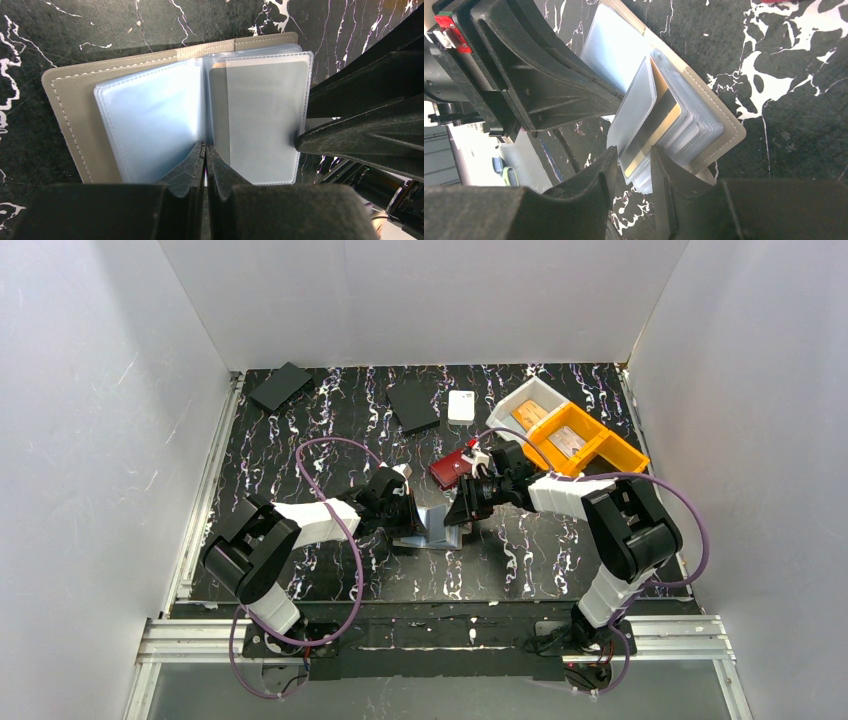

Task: Take the credit cards out of the card holder
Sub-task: Remove the credit card from the card holder.

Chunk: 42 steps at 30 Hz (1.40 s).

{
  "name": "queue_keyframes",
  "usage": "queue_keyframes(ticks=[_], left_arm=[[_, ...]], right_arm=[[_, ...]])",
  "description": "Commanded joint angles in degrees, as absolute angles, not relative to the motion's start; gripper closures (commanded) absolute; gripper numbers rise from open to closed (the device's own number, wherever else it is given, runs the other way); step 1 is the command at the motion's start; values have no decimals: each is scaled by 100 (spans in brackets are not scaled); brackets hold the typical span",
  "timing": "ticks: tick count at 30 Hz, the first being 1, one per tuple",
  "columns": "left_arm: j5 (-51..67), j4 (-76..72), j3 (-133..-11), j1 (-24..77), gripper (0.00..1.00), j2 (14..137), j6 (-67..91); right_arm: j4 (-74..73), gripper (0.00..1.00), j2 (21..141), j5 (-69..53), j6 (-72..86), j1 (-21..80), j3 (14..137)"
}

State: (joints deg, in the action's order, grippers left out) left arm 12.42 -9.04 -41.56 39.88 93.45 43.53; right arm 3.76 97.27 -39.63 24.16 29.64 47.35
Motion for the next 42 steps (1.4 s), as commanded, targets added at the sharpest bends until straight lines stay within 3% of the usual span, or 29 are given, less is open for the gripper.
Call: queue_keyframes(ticks=[1, 11, 25, 32, 42], left_arm=[[1424, -613, -3906, 4141, 97, 9543, 4335], [1597, -843, -3819, 4147, 97, 9645, 4435], [1680, -1102, -3685, 4148, 97, 9870, 4543], [1662, -1106, -3660, 4152, 97, 9841, 4538], [1653, -1107, -3643, 4144, 97, 9849, 4552]], right_arm=[[802, 61, 9834, -4533, 2600, 2988, 4803], [1207, 51, 9970, -4787, 2952, 2988, 4685], [1709, 50, 10050, -5138, 3366, 2736, 4468], [1703, 41, 9431, -5309, 3009, 2710, 4433], [1347, 41, 9275, -5113, 2569, 2707, 4439]])
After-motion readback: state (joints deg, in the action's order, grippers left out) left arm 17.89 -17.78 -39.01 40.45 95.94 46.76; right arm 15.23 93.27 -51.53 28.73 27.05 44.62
